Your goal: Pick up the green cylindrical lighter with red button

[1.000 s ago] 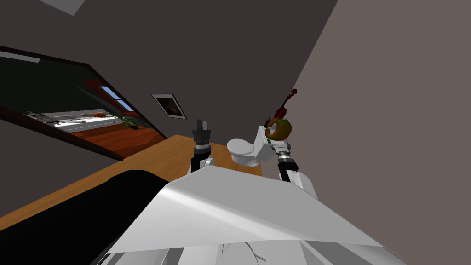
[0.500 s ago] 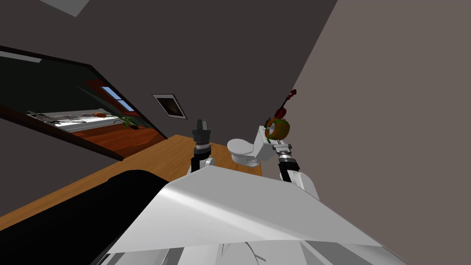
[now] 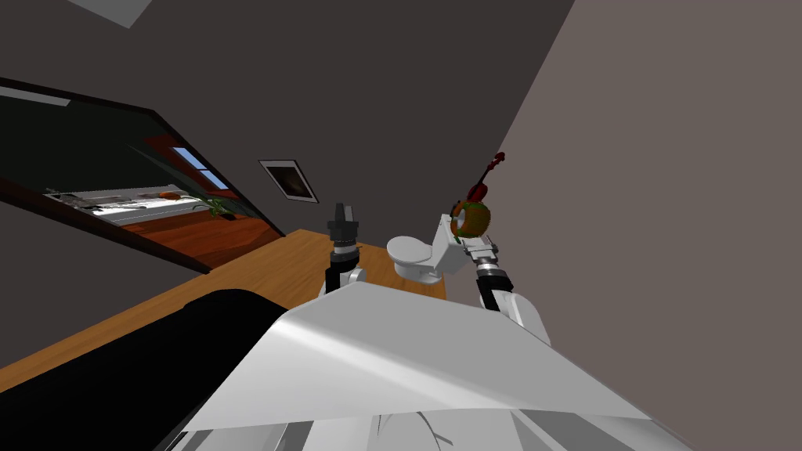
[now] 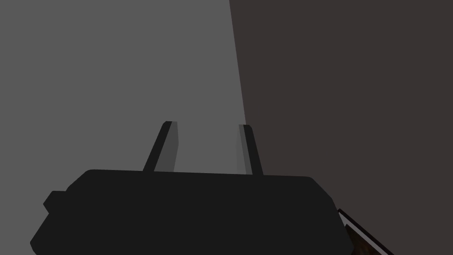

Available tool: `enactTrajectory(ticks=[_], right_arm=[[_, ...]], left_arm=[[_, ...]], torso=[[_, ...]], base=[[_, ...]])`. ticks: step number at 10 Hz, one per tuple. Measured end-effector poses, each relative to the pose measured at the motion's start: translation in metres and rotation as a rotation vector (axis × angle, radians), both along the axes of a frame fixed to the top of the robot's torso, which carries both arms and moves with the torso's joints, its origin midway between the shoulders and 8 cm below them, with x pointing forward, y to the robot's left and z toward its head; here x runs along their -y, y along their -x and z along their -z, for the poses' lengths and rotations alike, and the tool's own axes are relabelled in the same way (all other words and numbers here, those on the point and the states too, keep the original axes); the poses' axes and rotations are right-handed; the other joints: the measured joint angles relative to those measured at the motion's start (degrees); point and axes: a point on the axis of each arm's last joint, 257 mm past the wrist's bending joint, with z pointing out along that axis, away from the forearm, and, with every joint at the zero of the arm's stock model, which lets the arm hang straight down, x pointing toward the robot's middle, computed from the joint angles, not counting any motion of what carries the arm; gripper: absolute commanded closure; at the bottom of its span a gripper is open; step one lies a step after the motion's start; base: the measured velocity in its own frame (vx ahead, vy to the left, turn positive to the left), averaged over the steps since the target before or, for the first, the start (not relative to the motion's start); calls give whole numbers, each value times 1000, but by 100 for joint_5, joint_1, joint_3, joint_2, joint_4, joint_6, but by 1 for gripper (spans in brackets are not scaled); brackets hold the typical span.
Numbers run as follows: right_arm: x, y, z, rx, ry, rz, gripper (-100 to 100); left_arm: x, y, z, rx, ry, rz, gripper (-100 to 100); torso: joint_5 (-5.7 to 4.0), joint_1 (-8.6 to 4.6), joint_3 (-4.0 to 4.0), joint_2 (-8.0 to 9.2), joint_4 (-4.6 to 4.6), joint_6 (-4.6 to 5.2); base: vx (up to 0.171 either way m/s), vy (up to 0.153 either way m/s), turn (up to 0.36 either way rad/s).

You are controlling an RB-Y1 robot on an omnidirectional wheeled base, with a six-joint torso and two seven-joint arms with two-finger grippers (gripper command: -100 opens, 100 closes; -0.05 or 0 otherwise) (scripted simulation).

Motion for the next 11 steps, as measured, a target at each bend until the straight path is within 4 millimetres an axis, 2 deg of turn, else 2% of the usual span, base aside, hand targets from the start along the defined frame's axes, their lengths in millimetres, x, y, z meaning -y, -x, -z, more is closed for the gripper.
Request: enactTrajectory(ticks=[5,11], right_arm=[[11,-2,9,-35,85,-39,-100],[18,-5,48,-103,52,-45,-100]], left_arm=[[0,0,0,0,0,0,0],[0,0,0,0,0,0,0]], torso=[[-1,-2,-3,-5,-1,0],[-1,-1,-3,-5,-1,0]], base=[[13,-7,-6],[23,-11,-12]])
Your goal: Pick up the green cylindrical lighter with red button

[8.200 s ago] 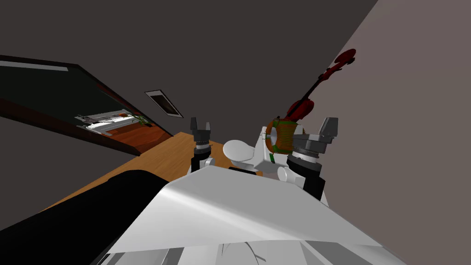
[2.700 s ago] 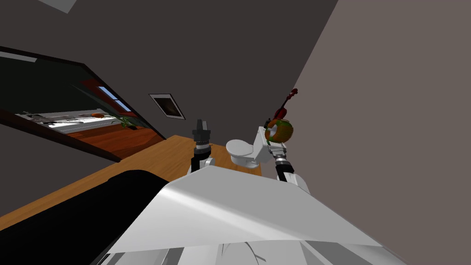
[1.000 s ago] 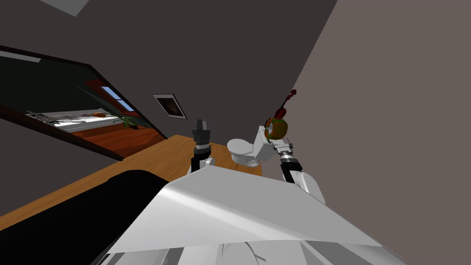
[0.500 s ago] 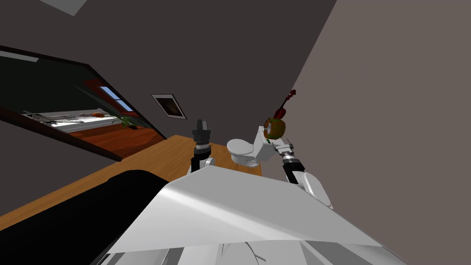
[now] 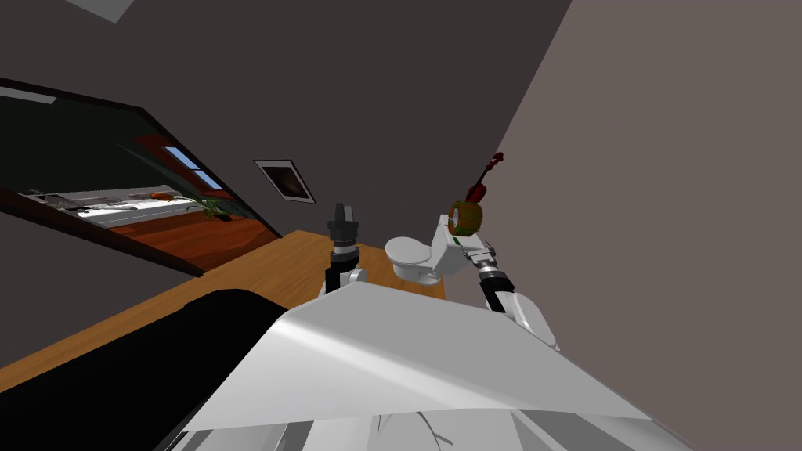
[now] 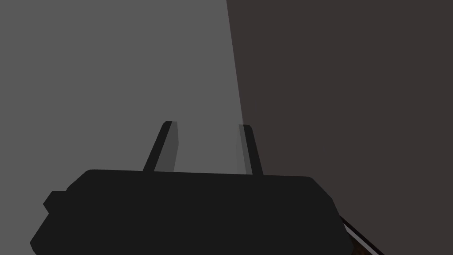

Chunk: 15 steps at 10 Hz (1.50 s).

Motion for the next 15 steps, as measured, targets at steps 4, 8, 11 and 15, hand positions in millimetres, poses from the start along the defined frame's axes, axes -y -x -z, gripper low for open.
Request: enactTrajectory(ticks=[4,8,11,15], right_arm=[[-11,-2,20,-22,-75,17,-100],[-29,-2,28,-17,-174,47,-100],[-29,-3,19,-1,-168,47,-100],[-29,-8,-22,72,-146,55,-100]], left_arm=[[0,0,0,0,0,0,0],[0,0,0,0,0,0,0],[0,0,0,0,0,0,0],[0,0,0,0,0,0,0]], torso=[[0,2,-2,-3,0,-1],[2,6,1,2,1,-1],[2,7,8,15,4,-1],[4,14,18,31,7,-1]], base=[[20,-10,-5],[8,-3,-1],[-26,6,17],[-57,16,17]])
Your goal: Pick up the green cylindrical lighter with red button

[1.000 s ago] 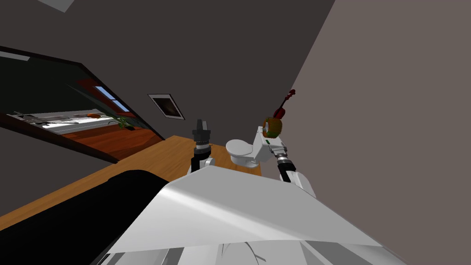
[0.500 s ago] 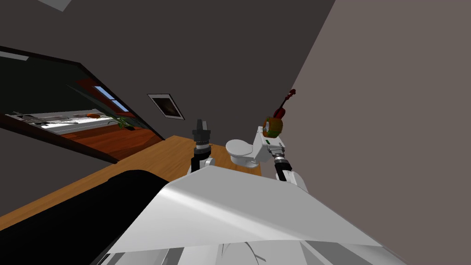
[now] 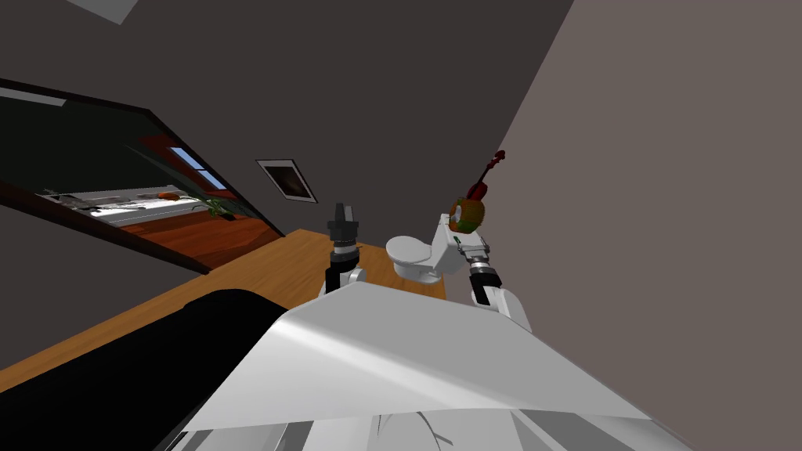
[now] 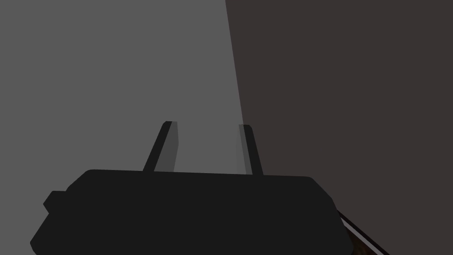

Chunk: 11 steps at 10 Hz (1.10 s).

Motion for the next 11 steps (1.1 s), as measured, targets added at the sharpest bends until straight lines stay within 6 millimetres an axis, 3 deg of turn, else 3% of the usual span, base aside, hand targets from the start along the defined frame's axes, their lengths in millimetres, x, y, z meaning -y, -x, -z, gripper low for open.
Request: enactTrajectory(ticks=[4,5,9,11], right_arm=[[3,4,-28,45,17,7,-100],[3,3,-29,46,17,8,100],[3,3,-29,46,17,8,100],[3,3,-29,46,17,8,-100]], left_arm=[[0,0,0,0,0,0,0],[0,0,0,0,0,0,0],[0,0,0,0,0,0,0],[0,0,0,0,0,0,0]], torso=[[-2,-9,-5,-9,-2,0],[-2,-10,-9,-15,-3,1],[-2,-10,-15,-25,-6,0],[-2,-10,-15,-26,-6,0]], base=[[-30,4,12],[0,0,0],[0,0,0],[3,0,4]])
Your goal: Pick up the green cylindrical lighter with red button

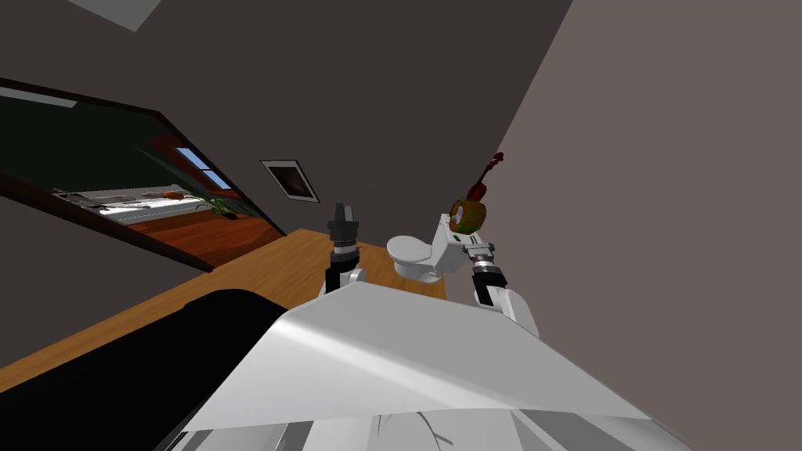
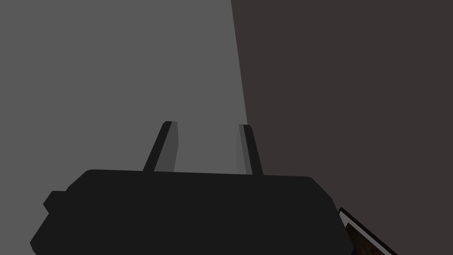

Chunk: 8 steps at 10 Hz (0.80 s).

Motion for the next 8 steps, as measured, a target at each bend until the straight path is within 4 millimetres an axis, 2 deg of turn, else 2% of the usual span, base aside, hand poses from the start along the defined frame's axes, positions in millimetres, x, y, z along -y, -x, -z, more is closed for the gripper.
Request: enactTrajectory(ticks=[5,8], right_arm=[[13,7,3,-31,126,-31,-100],[20,25,17,-79,210,-38,-100]], left_arm=[[0,0,0,0,0,0,0],[0,0,0,0,0,0,0]], torso=[[-1,-4,-6,-11,-2,0],[-2,-6,-16,-28,-6,0]], base=[[28,-2,25],[76,-7,48]])
